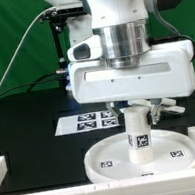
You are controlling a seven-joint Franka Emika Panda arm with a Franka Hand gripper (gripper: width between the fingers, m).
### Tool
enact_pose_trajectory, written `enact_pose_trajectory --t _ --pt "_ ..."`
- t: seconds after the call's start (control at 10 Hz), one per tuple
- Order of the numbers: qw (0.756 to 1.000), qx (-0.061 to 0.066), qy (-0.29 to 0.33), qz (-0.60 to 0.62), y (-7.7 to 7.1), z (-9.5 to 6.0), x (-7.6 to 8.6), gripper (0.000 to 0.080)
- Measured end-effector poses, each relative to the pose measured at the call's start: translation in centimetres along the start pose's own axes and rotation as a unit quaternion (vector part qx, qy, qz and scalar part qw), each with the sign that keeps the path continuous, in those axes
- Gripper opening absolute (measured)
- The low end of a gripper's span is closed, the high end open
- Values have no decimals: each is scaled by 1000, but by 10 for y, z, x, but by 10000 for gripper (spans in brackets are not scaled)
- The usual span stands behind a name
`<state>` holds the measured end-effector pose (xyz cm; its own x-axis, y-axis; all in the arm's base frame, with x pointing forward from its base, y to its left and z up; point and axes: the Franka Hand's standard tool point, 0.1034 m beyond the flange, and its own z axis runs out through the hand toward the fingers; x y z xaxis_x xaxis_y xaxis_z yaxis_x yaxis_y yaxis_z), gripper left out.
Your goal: Assemble round table
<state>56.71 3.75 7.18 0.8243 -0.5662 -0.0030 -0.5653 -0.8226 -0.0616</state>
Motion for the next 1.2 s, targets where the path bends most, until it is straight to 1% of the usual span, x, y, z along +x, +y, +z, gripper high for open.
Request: enact_pose_trajectory --t 0.2,0.3,0.4,0.5,0.6,0.7,0.8,1.0,1.2 --pt "997 0 0 75 0 0 0 404" --pt "997 0 0 75 0 0 0 406" --pt "997 0 0 73 0 0 0 454" --pt "997 0 0 72 0 0 0 454" --pt "998 -4 -4 57 -1 -2 -2 598" --pt "1000 -8 -19 23 -6 -20 -9 643" --pt "1000 -5 -25 14 -9 -33 -12 643" --pt "1000 -6 -25 15 -8 -29 -12 648" --pt "1000 -6 -25 14 -9 -29 -13 649"
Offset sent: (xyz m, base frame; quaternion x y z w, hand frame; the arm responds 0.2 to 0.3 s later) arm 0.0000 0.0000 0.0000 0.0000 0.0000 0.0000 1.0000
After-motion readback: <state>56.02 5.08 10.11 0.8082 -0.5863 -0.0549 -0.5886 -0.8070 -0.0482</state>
